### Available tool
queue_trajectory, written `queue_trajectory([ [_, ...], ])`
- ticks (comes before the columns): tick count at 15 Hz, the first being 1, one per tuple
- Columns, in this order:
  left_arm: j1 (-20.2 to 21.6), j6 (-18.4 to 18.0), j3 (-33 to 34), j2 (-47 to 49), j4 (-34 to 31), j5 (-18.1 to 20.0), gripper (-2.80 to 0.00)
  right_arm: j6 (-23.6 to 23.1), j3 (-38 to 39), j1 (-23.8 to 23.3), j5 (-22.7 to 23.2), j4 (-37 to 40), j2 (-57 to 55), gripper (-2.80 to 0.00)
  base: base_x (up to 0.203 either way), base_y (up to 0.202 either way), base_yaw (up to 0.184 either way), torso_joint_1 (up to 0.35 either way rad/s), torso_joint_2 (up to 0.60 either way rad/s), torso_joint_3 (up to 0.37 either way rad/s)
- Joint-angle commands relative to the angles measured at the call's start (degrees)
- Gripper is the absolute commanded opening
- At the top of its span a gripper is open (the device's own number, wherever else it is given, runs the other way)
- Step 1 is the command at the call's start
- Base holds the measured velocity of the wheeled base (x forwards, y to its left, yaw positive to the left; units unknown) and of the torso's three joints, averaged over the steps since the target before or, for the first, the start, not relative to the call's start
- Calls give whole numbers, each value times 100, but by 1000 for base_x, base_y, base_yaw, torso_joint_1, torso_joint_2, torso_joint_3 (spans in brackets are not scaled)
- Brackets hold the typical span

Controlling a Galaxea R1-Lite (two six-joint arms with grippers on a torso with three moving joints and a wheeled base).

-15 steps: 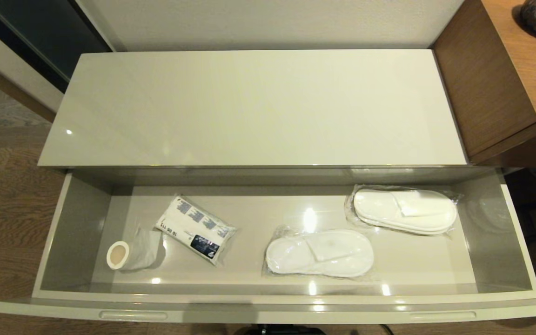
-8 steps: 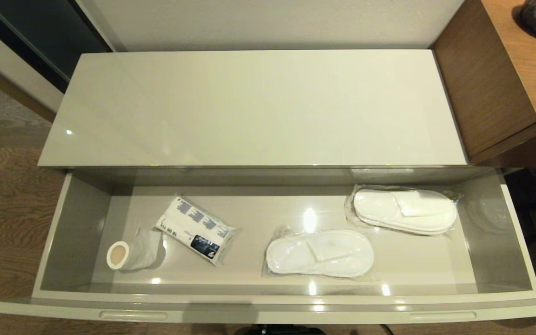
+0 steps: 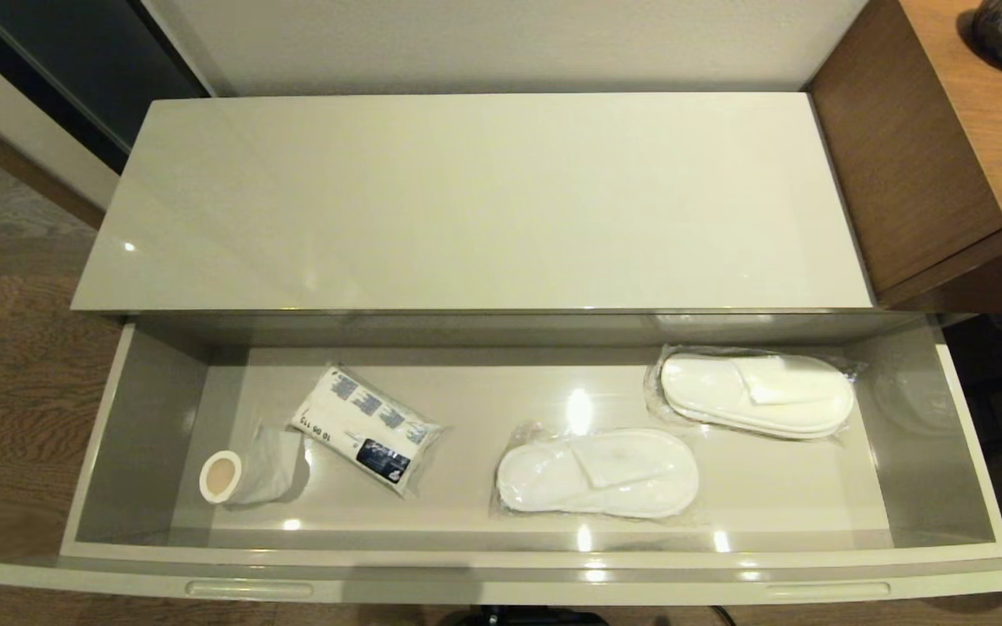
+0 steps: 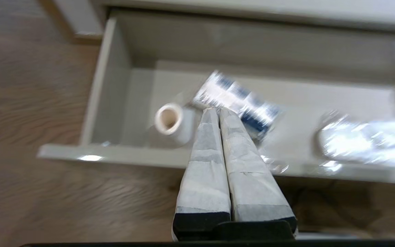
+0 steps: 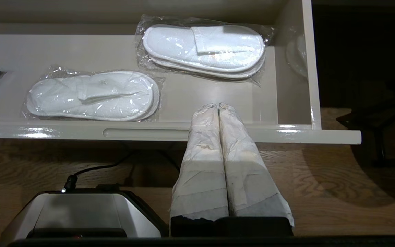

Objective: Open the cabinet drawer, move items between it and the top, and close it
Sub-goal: Take out the disposable slippers from the drawer

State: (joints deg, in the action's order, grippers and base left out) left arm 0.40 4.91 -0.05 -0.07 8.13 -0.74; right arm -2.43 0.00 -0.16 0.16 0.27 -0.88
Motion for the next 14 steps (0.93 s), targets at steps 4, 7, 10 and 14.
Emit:
queue_trajectory([
  [4, 4, -491, 14, 16, -462, 21, -280, -4, 9, -2, 11, 0, 0, -280, 0, 0, 0, 0, 0, 0],
  [7, 4, -605, -4, 16, -893, 22, -280, -12, 9, -2, 11, 0, 0, -280, 0, 0, 0, 0, 0, 0],
  [10, 4, -597, -4, 16, -893, 30, -280, -4, 9, -2, 11, 0, 0, -280, 0, 0, 0, 0, 0, 0],
  [14, 4, -518, 5, 16, -875, 39, -280, 14, 18, -1, 2, 0, 0, -280, 0, 0, 0, 0, 0, 0],
])
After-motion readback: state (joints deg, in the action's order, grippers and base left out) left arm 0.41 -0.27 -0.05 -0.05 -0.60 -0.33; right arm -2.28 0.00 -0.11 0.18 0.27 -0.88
